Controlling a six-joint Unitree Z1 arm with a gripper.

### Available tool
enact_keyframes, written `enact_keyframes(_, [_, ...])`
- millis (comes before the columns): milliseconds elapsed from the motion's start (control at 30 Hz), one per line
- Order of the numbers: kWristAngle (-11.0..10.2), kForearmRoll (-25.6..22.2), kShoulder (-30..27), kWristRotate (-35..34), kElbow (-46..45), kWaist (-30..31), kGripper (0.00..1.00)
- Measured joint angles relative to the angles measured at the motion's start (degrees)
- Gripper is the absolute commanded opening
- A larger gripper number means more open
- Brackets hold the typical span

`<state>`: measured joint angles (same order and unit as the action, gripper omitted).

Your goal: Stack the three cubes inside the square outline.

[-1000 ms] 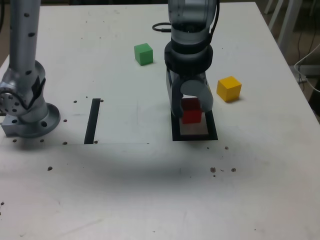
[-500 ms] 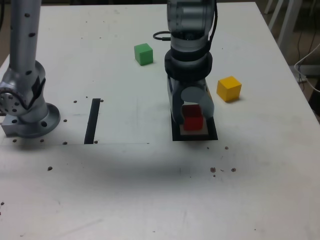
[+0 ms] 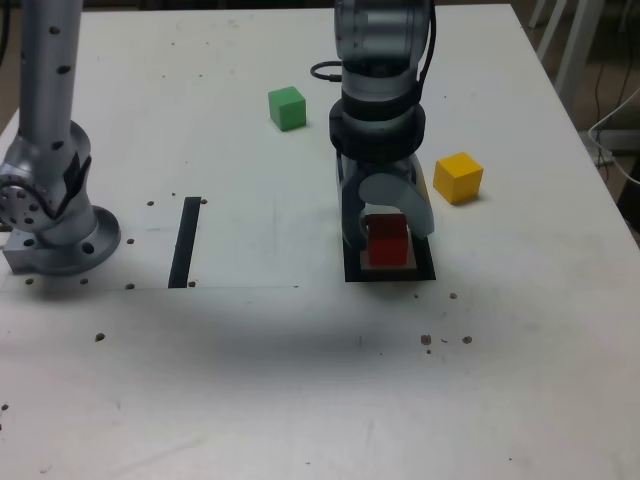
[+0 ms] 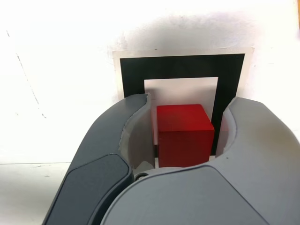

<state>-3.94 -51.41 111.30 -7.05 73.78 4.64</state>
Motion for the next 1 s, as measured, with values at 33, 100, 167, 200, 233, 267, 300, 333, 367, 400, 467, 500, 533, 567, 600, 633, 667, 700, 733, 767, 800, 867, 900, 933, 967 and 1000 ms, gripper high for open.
enact_keyframes(33, [0.0,-0.18,0.0,0.0,0.0,0.0,0.99])
enact_keyframes(100, [-0.01,-0.61,0.0,0.0,0.01,0.0,0.99])
enact_keyframes(167, [-0.13,-1.0,-0.01,0.0,0.11,0.0,0.99])
enact_keyframes(200, [-0.24,-1.16,-0.02,0.0,0.2,0.0,0.99])
enact_keyframes(233, [-0.44,-1.42,-0.05,0.0,0.34,0.0,0.99])
enact_keyframes(267, [-0.69,-1.85,-0.12,0.0,0.57,0.0,0.99])
enact_keyframes(300, [-1.04,-2.52,-0.28,0.0,1.01,0.0,0.99])
enact_keyframes(333, [-1.32,-3.12,-0.52,0.0,1.54,0.0,0.99])
enact_keyframes(367, [-1.75,-4.16,-0.91,0.0,2.3,0.0,0.99])
enact_keyframes(400, [-2.25,-5.44,-1.45,0.0,3.2,0.0,0.99])
enact_keyframes(467, [-2.91,-7.71,-2.41,0.18,4.94,-0.16,0.99])
enact_keyframes(500, [-3.09,-8.68,-2.74,0.44,5.94,-0.35,0.99])
enact_keyframes(533, [-3.11,-9.96,-3.0,0.96,7.22,-0.79,0.99])
enact_keyframes(567, [-2.99,-10.77,-3.07,1.5,8.24,-1.26,0.99])
enact_keyframes(600, [-2.69,-11.66,-3.08,2.16,9.1,-1.83,0.99])
enact_keyframes(633, [-2.33,-12.63,-3.08,2.82,9.89,-2.45,0.99])
enact_keyframes(667, [-1.94,-13.53,-3.08,3.46,10.75,-3.16,0.99])
enact_keyframes(700, [-1.6,-14.35,-3.08,3.9,11.48,-3.83,0.99])
enact_keyframes(733, [-1.23,-15.34,-3.07,4.22,12.16,-4.46,0.99])
enact_keyframes(767, [-0.94,-16.3,-3.06,4.4,12.93,-5.06,0.99])
enact_keyframes(800, [-0.79,-17.36,-3.01,4.42,13.81,-5.65,0.99])
enact_keyframes(867, [-0.59,-18.71,-2.57,4.42,15.26,-6.51,0.99])
enact_keyframes(900, [-0.5,-18.99,-2.23,4.42,15.79,-6.74,0.99])
enact_keyframes(933, [-0.49,-19.02,-1.93,4.42,16.02,-6.83,0.99])
enact_keyframes(967, [-0.45,-19.24,-1.44,4.41,16.64,-7.02,0.99])
enact_keyframes(1000, [-0.42,-19.5,-0.9,4.39,17.57,-7.28,0.99])
